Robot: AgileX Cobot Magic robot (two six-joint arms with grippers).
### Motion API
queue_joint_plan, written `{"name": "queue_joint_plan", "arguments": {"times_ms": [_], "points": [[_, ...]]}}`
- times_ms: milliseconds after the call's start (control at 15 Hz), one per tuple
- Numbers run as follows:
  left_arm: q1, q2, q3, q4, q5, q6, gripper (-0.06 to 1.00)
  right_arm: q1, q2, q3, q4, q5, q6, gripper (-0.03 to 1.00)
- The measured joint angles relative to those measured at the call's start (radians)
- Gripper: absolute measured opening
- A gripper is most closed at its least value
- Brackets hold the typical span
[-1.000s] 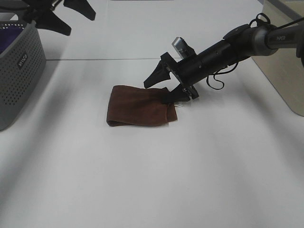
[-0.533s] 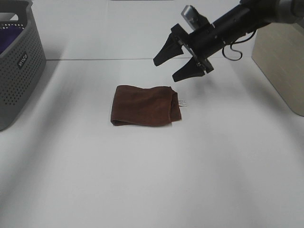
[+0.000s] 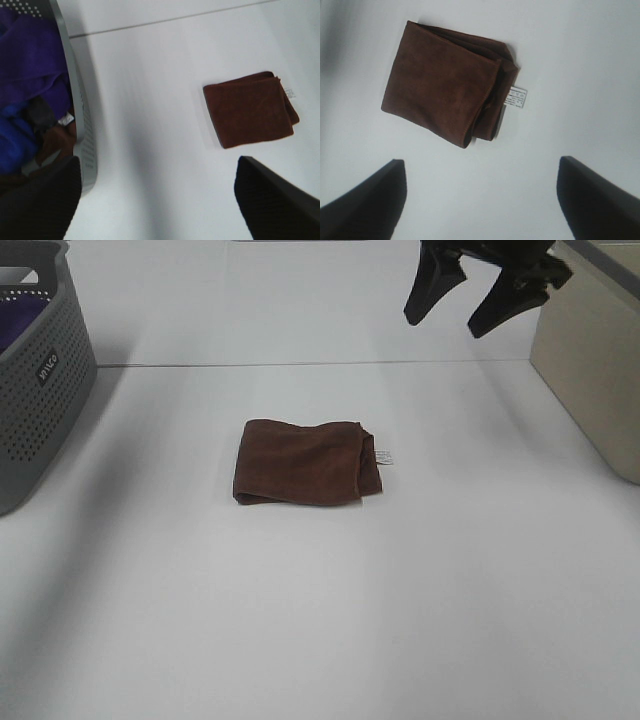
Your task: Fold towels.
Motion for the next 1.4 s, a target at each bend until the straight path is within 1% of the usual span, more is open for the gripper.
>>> {"name": "queue_joint_plan", "arguments": {"times_ms": [133,267,333,467,667,733,867,1067,1200,1400], "points": [[0.0,-0.157,0.175,0.026,0.002,-0.013,0.8,0.024,-0.119,0.097,-0.04,0.001,0.016,0.78],[0.0,-0.298,0.355,0.059,0.002,-0.016,0.8,0.038,-0.251,0.241,-0.05,0.004,0.031,0.78],[0.0,-0.448,0.539,0.108,0.002,-0.017,0.8,0.039,-0.386,0.405,-0.057,0.009,0.032,0.78],[0.0,-0.606,0.711,0.122,0.004,-0.018,0.8,0.039,-0.524,0.598,-0.066,0.009,0.032,0.78],[0.0,-0.835,0.935,0.122,0.005,-0.019,0.8,0.039,-0.741,0.885,-0.083,-0.029,0.032,0.78],[0.0,-0.877,0.969,0.122,0.005,-0.019,0.8,0.039,-0.781,0.931,-0.088,-0.033,0.032,0.78],[0.0,-1.023,1.077,0.12,0.006,-0.019,0.8,0.039,-0.937,1.082,-0.12,-0.037,0.032,0.78],[0.0,-1.199,1.178,0.077,0.008,-0.019,0.8,0.039,-1.187,1.217,-0.167,-0.035,0.032,0.78],[0.0,-1.27,1.191,0.066,0.008,0.001,0.8,0.039,-1.354,1.242,-0.17,-0.034,0.024,0.78],[0.0,-1.3,1.217,0.049,-0.013,0.045,0.8,0.039,-1.592,1.246,-0.17,-0.033,-0.032,0.78]]}}
